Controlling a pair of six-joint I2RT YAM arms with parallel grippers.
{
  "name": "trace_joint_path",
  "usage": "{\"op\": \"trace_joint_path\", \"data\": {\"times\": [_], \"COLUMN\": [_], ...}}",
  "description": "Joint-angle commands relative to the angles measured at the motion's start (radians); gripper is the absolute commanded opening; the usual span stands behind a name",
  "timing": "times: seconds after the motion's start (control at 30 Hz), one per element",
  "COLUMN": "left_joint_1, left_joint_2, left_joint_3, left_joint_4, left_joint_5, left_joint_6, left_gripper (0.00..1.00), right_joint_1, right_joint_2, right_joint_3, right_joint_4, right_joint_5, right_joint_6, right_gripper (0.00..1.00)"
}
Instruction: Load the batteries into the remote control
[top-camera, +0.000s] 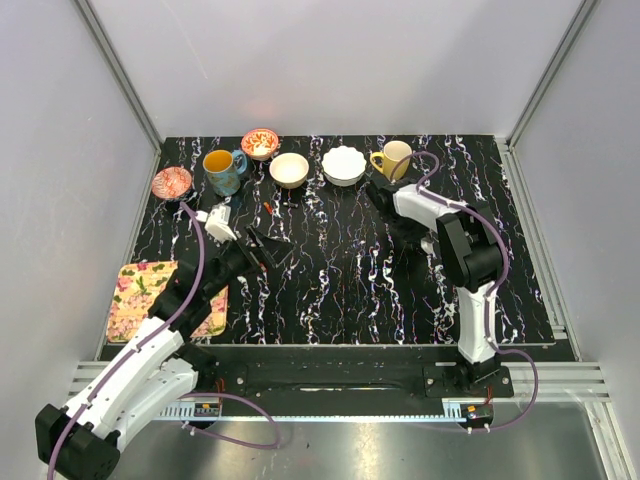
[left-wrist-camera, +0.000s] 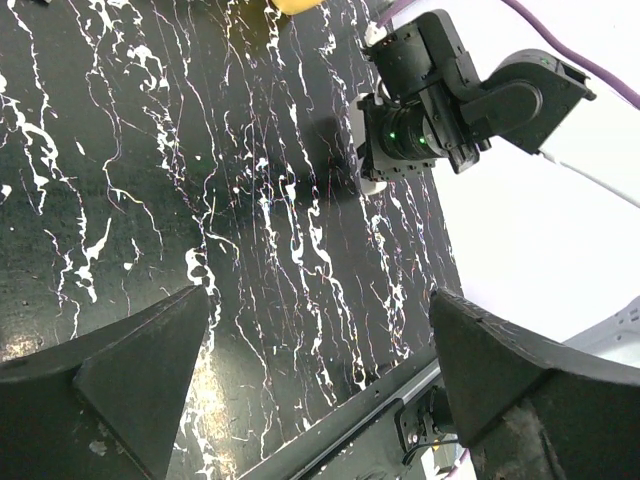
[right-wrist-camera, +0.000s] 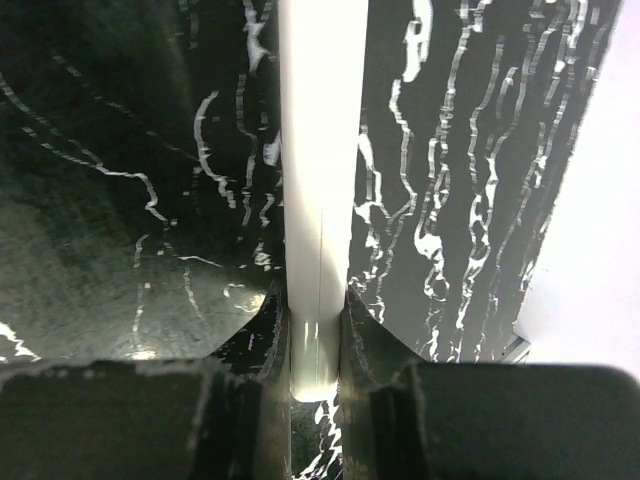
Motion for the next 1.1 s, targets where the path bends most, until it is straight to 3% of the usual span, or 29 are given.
{"op": "trace_joint_path", "data": {"times": [0.0,0.13,0.27,0.4,0.63,0.8,0.9,0.93,1.07], "left_joint_1": [-0.002,-0.002,-0.002,-0.002,-0.002,-0.002,0.0,0.0,0.0], "left_joint_2": [-0.009,-0.006,-0.002,0.014,0.025,0.034,0.035,0.037,0.052], "left_joint_3": [0.005,0.001,0.0,0.0,0.006,0.017,0.023,0.026,0.038], "left_joint_4": [0.005,-0.006,-0.013,-0.012,-0.015,-0.032,-0.059,-0.067,-0.09], "left_joint_5": [0.036,0.037,0.034,0.039,0.039,0.025,-0.004,-0.023,-0.073], "left_joint_6": [0.019,0.017,0.017,0.014,0.014,0.022,0.033,0.031,0.014], "left_gripper": [0.96,0.97,0.98,0.98,0.99,0.99,0.99,0.99,0.99], "right_joint_1": [-0.007,-0.006,-0.007,-0.006,0.008,0.017,0.019,0.017,0.017], "right_joint_2": [0.041,0.056,0.047,0.019,-0.094,-0.284,-0.466,-0.593,-0.922], "right_joint_3": [0.05,0.043,0.045,0.046,0.073,0.051,-0.073,-0.193,-0.568], "right_joint_4": [-0.024,-0.022,-0.022,-0.021,-0.034,-0.04,0.039,0.086,0.48], "right_joint_5": [-0.069,-0.125,-0.166,-0.209,-0.295,-0.388,-0.459,-0.497,-0.7], "right_joint_6": [-0.041,-0.041,-0.032,-0.02,0.029,0.057,0.083,0.089,0.158], "right_gripper": [0.01,0.16,0.41,0.53,0.62,0.7,0.71,0.71,0.77]}}
